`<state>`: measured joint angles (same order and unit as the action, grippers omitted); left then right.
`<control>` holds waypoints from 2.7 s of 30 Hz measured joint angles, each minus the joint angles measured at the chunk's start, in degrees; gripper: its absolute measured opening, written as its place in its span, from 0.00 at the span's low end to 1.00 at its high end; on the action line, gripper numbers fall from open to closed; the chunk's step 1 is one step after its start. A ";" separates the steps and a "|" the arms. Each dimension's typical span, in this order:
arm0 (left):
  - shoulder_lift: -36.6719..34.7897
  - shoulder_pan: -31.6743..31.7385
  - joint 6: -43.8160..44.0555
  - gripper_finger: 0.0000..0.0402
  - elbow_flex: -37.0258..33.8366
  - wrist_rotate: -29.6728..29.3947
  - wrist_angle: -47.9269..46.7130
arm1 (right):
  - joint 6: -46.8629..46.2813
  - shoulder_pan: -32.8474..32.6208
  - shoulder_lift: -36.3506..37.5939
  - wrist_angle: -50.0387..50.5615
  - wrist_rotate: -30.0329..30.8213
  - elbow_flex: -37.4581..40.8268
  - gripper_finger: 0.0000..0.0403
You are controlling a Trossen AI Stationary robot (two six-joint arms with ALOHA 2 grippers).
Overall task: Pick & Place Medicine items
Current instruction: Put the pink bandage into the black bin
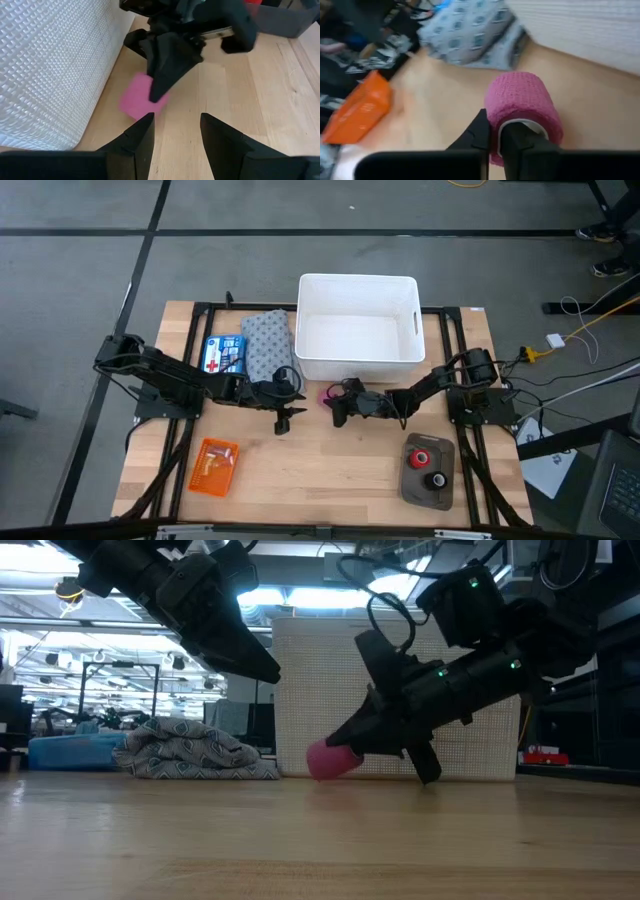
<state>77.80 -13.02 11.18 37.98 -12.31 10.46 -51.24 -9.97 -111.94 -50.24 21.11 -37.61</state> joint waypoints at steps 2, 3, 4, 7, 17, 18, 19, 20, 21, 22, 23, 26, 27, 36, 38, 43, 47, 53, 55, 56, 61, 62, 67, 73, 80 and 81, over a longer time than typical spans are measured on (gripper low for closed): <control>0.00 0.00 0.01 0.39 0.00 -0.01 0.00 | 0.22 -0.42 0.10 -1.17 -0.73 -0.16 0.06; 0.00 0.00 0.02 0.39 0.00 0.01 0.00 | 0.26 -0.75 0.10 -1.25 -1.05 -0.47 0.07; 0.00 0.00 0.02 0.39 0.00 -0.01 0.00 | 0.30 -1.12 0.10 -1.29 -1.20 -0.80 0.09; 0.00 0.00 0.07 0.39 0.00 0.01 0.00 | 0.67 -2.68 0.12 -1.70 -1.80 -2.76 0.11; -0.12 0.00 0.15 0.39 0.04 0.12 0.24 | 3.44 -8.73 0.13 -0.88 -8.60 -11.49 0.07; -0.11 -0.01 0.15 0.39 0.04 0.07 0.04 | 3.53 -9.44 0.20 -1.10 -10.06 -12.41 0.08; -0.07 -0.02 0.15 0.39 0.01 0.08 -0.24 | 3.54 -10.12 0.37 -1.23 -11.31 -13.13 0.08; -0.04 0.00 0.15 0.39 0.00 0.08 -0.39 | 3.44 -10.77 0.41 -0.79 -12.64 -13.89 0.08; -0.04 0.04 0.15 0.39 0.00 -0.02 -0.39 | 2.94 -11.44 0.41 0.42 -13.77 -14.65 0.08; -0.04 0.04 0.15 0.39 0.00 0.15 -0.39 | 2.29 -12.05 0.39 2.22 -14.67 -15.36 0.08; -0.04 0.04 0.17 0.39 0.00 0.32 -0.37 | 1.67 -12.74 0.35 4.29 -15.44 -16.21 0.08; -0.04 0.00 0.20 0.39 0.00 0.52 -0.39 | -0.80 -14.90 0.34 11.53 -16.79 -19.14 0.08; -0.04 0.00 0.19 0.39 0.00 0.52 -0.39 | -1.24 -15.62 0.34 14.17 -17.20 -20.12 0.08; -0.04 0.00 0.17 0.39 0.00 0.61 -0.37 | -5.84 -21.44 3.79 49.81 -17.07 -32.56 0.09; -0.04 0.02 0.17 0.39 0.00 0.60 -0.32 | -7.44 -22.85 4.87 61.90 -14.57 -37.17 0.09; 0.00 0.02 0.17 0.39 0.00 0.69 -0.22 | -12.83 -26.43 6.55 89.49 -9.51 -48.63 0.09; 0.00 0.02 0.15 0.39 0.00 0.69 -0.39 | -20.54 -29.57 6.85 104.74 -9.30 -55.31 0.09; 0.00 0.00 0.11 0.39 0.00 0.69 -0.35 | -32.21 -35.18 6.80 116.53 -14.03 -57.33 0.09; 0.00 0.02 0.07 0.39 0.00 0.69 -0.37 | -35.69 -37.06 6.55 117.85 -14.99 -57.36 0.09; 0.00 0.02 0.04 0.39 0.00 0.69 -0.35 | -37.49 -37.95 6.41 118.77 -15.13 -57.35 0.09; 0.00 0.01 -0.02 0.39 0.00 0.68 -0.32 | -45.25 -41.33 6.27 119.50 -14.71 -56.38 0.09; 0.00 0.02 -0.02 0.39 0.00 0.67 -0.27 | -46.31 -41.79 6.25 119.69 -14.71 -55.85 0.09; 0.00 0.02 0.00 0.39 0.00 0.67 -0.08 | -51.07 -43.37 6.25 119.47 -15.79 -51.30 0.09; 0.00 0.02 -0.02 0.39 0.00 0.65 0.04 | -51.97 -43.75 6.25 114.39 -19.91 -44.49 0.09; 0.00 0.01 -0.25 0.39 0.00 0.48 0.08 | -51.61 -43.33 6.25 100.54 -21.31 -35.19 0.09; 0.00 0.02 -0.36 0.39 0.00 0.46 0.06 | -51.65 -43.31 6.25 98.65 -21.82 -33.90 0.09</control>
<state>77.80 -13.00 10.82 37.98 -11.85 10.51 -102.89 -53.28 -105.69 48.41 -0.72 -71.51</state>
